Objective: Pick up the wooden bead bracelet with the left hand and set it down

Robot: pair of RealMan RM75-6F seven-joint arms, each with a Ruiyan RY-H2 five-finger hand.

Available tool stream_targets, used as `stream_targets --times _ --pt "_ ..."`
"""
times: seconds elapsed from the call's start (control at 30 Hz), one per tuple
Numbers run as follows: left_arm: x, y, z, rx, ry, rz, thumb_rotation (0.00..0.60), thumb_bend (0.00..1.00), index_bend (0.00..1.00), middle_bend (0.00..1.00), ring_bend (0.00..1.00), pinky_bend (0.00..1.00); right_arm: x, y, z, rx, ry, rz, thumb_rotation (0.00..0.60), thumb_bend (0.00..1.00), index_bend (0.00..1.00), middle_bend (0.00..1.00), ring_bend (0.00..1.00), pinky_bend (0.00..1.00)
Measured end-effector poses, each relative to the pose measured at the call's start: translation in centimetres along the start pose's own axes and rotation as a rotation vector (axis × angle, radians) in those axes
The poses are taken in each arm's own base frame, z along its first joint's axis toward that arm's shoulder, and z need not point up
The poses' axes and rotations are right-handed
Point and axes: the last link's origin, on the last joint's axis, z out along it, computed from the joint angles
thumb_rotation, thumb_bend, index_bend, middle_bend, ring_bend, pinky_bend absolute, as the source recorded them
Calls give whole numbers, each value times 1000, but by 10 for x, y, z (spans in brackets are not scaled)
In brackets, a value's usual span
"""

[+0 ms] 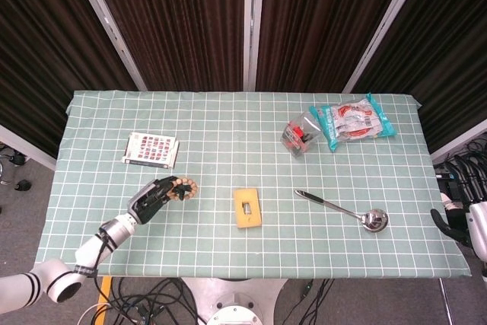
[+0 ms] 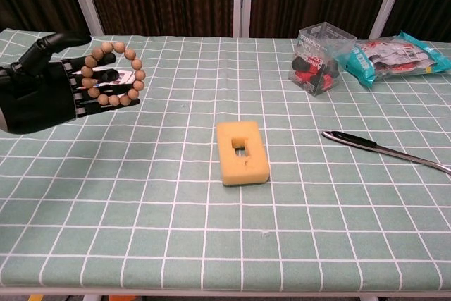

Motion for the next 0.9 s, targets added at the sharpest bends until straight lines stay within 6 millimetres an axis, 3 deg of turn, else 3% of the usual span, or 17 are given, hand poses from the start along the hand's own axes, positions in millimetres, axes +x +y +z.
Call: stream_targets --times 0.27,0.9 --pt "6 -8 3 19 153 154 407 355 571 669 380 109 4 -3 4 2 -3 -12 600 164 0 16 0 0" --pt "7 -15 6 44 265 163 432 319 662 758 439 115 -3 0 3 -13 -29 0 600 164 0 16 0 0"
